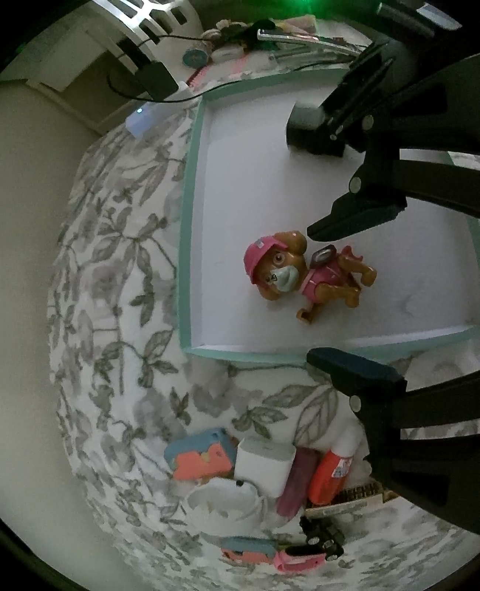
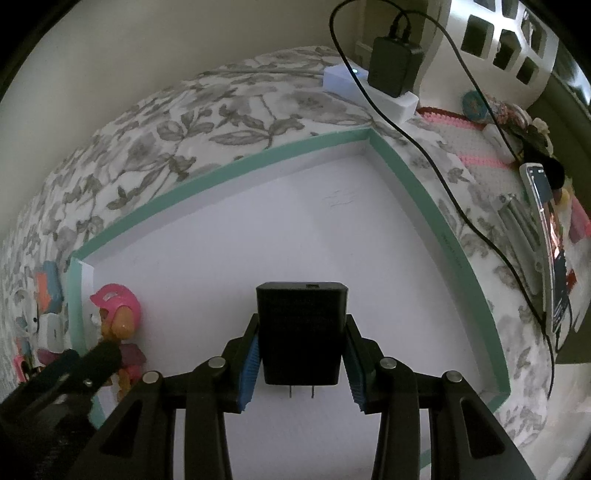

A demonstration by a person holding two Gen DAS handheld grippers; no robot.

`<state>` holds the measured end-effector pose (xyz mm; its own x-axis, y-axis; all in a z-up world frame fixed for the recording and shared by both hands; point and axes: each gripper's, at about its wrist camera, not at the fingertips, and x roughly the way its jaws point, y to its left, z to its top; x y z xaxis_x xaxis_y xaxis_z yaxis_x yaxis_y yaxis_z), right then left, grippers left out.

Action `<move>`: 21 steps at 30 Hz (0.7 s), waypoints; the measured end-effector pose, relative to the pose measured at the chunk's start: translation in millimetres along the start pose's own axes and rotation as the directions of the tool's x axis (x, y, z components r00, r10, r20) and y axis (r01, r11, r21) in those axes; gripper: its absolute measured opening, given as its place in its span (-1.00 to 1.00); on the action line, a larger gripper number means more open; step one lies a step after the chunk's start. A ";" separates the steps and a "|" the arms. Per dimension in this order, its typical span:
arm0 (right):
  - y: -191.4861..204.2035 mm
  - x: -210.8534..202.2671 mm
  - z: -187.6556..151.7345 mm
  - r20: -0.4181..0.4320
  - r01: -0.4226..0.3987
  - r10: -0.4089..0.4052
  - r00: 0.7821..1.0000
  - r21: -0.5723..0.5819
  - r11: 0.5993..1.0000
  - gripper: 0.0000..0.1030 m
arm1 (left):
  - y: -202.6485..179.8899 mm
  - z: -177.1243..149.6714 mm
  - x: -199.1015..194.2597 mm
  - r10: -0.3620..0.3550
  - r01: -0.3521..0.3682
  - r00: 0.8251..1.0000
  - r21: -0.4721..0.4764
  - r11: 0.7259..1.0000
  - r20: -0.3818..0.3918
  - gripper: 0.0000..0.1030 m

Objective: Organize rigid objects
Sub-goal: 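Carry the dog figure with the left tool while the right tool carries the charger into the tray, then open both tools and withdraw them from the tray toward the items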

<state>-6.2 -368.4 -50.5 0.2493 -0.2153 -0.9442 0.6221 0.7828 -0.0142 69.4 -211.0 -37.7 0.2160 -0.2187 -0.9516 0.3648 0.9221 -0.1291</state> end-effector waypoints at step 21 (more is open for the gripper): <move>26.1 -21.6 -15.4 0.087 -0.067 0.078 0.993 -0.127 0.990 0.99 | 80.7 -13.3 -52.0 0.141 -0.120 0.976 -0.133 0.984 0.165 0.93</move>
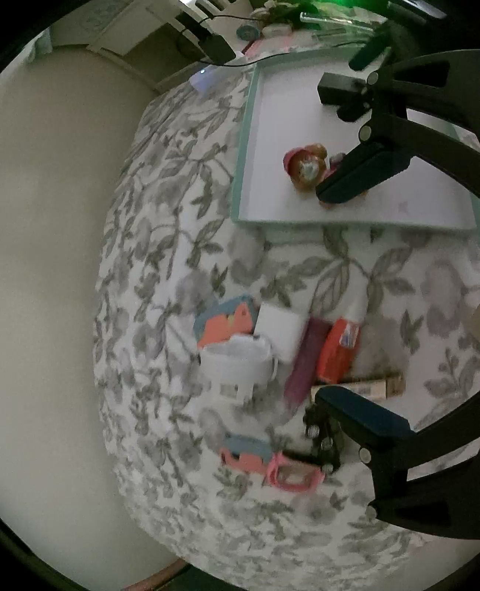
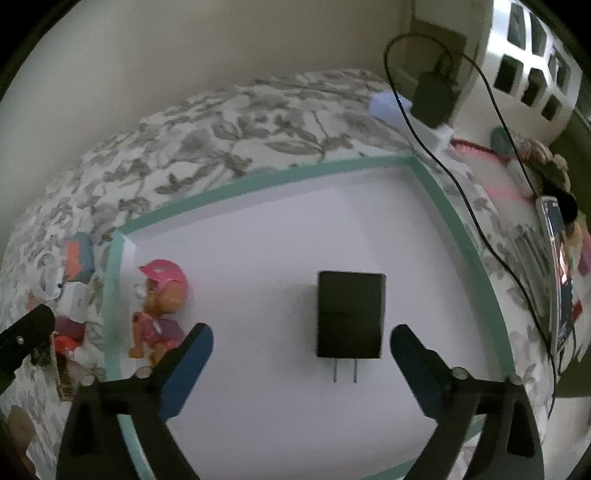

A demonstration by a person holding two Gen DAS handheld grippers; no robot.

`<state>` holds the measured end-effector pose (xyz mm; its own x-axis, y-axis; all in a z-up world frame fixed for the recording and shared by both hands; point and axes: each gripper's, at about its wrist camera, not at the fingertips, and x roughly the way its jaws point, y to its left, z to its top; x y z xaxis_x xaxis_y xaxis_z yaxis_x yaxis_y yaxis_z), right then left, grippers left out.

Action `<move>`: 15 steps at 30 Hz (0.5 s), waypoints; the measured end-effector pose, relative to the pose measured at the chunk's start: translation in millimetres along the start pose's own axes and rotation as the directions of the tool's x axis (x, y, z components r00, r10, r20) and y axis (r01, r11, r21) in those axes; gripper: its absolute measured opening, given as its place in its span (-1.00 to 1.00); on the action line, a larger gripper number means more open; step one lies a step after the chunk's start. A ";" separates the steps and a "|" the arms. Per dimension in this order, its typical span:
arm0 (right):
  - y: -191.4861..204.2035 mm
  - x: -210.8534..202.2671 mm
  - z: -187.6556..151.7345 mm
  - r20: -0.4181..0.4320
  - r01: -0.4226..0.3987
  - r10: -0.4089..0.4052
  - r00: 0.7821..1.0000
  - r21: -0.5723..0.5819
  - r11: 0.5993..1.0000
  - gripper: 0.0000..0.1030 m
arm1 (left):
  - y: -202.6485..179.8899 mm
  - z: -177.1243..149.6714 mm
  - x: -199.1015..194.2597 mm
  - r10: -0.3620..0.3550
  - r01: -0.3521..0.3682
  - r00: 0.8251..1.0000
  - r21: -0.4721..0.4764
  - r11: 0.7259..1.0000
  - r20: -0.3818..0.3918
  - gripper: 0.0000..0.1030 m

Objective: Organize rigid objects
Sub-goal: 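Open both tools and withdraw them from the tray toward the items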

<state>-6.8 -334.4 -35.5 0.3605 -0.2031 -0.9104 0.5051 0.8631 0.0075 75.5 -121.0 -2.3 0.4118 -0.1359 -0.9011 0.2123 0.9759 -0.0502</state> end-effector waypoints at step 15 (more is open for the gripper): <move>30.2 -38.0 6.0 0.164 -0.206 0.206 0.965 -0.021 0.978 1.00 | 78.5 9.9 -45.8 0.034 -0.006 0.982 -0.151 0.989 0.184 0.93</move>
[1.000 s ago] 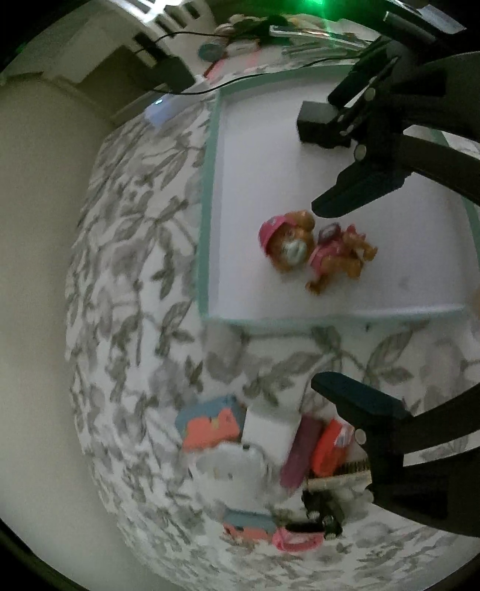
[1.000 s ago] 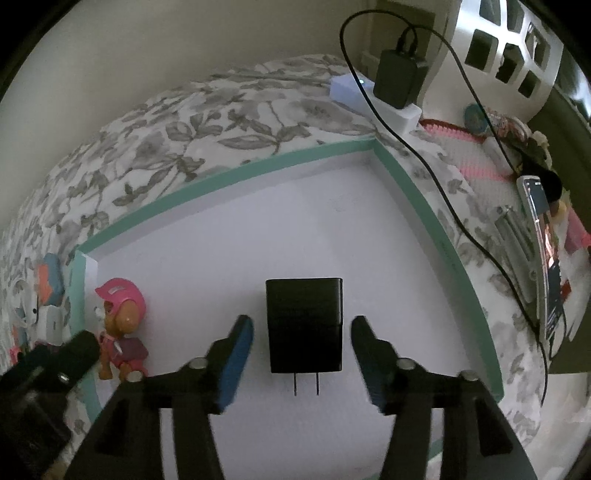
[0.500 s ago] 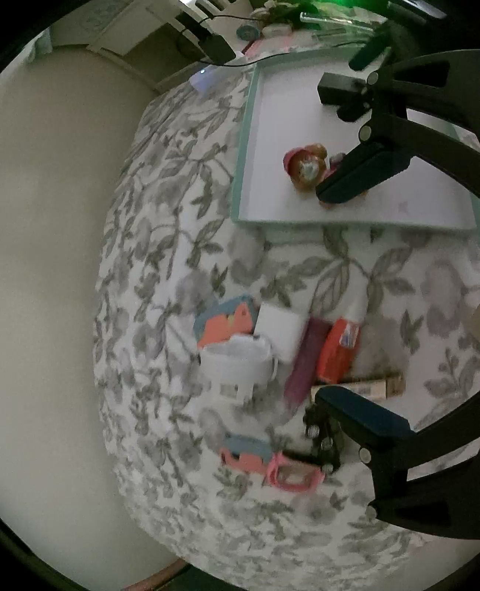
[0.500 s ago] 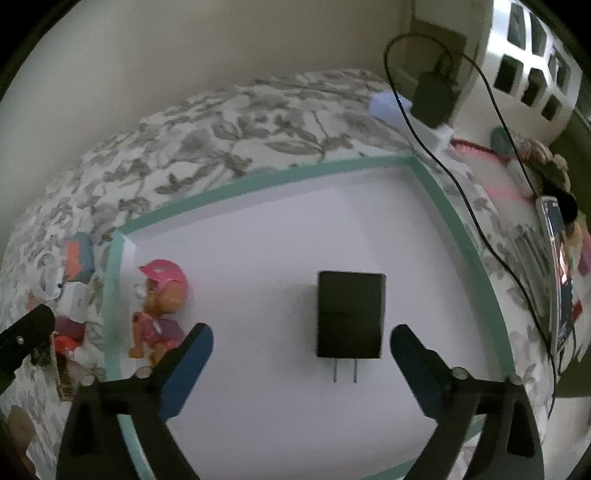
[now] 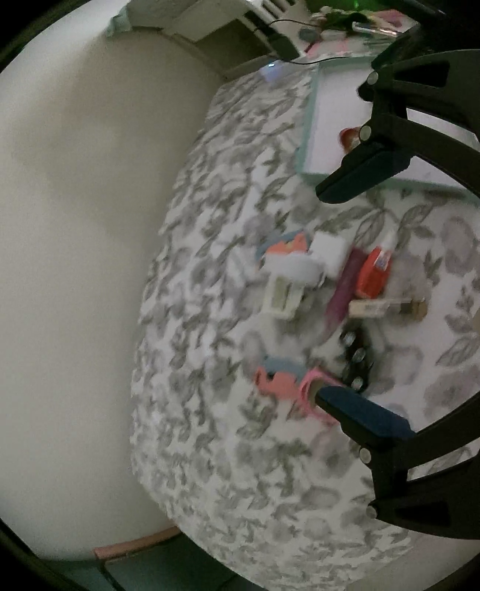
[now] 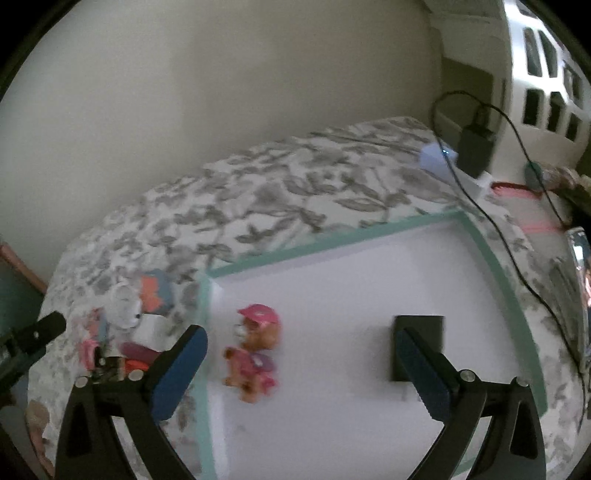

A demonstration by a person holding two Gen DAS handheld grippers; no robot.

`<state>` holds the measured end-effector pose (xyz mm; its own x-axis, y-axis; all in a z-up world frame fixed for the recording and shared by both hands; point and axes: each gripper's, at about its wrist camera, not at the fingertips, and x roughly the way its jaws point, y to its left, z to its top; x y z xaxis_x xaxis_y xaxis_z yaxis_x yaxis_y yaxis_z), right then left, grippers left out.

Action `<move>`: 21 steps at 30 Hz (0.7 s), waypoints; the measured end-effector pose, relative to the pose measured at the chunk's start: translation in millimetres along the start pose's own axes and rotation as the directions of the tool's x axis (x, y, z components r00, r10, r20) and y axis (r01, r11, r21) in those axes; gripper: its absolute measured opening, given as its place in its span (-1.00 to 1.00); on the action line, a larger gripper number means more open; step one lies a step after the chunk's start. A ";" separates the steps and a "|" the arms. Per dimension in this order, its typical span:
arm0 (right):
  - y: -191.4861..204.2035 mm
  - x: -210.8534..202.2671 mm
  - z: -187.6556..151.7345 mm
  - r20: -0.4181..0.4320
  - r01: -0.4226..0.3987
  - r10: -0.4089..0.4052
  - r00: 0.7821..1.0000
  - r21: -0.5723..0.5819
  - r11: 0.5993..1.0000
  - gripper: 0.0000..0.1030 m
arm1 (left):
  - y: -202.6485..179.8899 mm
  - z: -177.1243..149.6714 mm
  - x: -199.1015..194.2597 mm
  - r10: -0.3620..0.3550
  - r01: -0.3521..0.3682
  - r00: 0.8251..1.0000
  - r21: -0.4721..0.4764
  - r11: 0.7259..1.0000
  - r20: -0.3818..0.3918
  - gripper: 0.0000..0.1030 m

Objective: Organize rigid objects
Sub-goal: 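Open both tools and withdraw them from the tray toward the items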

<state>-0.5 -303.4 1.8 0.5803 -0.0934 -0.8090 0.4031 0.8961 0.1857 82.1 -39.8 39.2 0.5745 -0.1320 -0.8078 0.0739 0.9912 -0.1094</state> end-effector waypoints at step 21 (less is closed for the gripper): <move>145.7 36.1 -47.4 -0.179 -0.194 0.142 0.973 -0.320 0.927 1.00 | 124.6 6.4 3.6 0.095 -0.097 0.995 -0.249 0.964 -0.020 0.93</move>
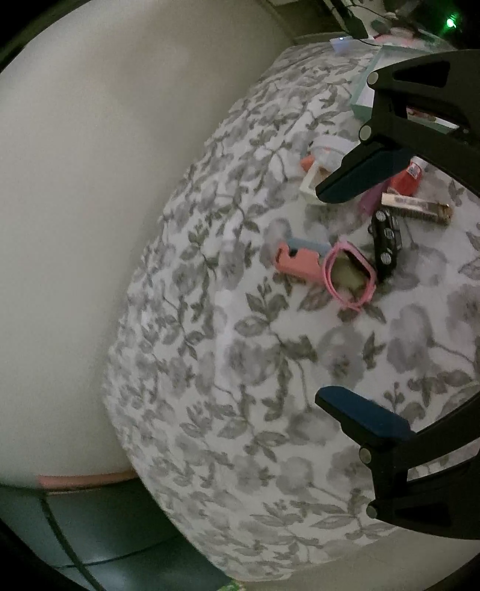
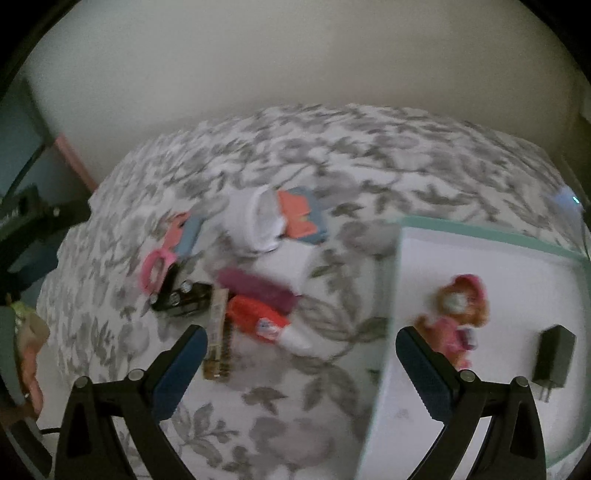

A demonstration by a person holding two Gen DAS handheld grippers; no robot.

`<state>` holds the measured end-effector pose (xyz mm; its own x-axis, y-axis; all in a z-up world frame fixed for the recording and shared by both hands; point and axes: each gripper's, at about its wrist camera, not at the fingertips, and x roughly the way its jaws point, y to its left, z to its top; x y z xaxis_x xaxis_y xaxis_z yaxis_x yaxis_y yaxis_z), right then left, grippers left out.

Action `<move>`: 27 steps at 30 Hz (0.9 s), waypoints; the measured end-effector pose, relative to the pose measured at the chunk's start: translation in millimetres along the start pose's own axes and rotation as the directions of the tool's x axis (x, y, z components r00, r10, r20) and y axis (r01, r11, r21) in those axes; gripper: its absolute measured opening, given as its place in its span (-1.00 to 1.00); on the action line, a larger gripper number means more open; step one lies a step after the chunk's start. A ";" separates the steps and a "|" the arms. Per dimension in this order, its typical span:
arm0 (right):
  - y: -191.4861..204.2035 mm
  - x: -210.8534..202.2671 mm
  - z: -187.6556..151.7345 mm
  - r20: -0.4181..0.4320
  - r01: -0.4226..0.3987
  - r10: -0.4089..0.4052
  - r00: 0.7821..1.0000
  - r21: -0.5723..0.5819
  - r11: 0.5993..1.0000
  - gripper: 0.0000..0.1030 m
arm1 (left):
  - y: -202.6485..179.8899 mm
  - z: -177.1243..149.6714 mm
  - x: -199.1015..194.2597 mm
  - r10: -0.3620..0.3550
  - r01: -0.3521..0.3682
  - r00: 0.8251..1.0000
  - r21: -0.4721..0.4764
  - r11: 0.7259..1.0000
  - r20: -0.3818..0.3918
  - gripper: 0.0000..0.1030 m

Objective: Organize rigid objects
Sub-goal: 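Open both tools and withdraw them from the tray toward the items, then grasp the pink watch band with the left tool while the right tool grasps the red glue bottle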

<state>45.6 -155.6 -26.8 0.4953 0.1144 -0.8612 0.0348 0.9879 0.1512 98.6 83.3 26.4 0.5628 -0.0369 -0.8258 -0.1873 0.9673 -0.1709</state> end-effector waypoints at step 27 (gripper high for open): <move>5.0 60.7 9.1 -0.117 0.024 -0.021 0.993 0.018 1.000 1.00 | -3.1 -1.3 106.1 -0.087 0.053 0.953 -0.123 0.991 -0.291 0.92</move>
<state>83.8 -144.6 -73.9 0.3890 0.1048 -0.9153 0.0622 0.9883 0.1395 157.8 76.0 -61.3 0.3183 -0.1923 -0.9283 -0.2549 0.9258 -0.2792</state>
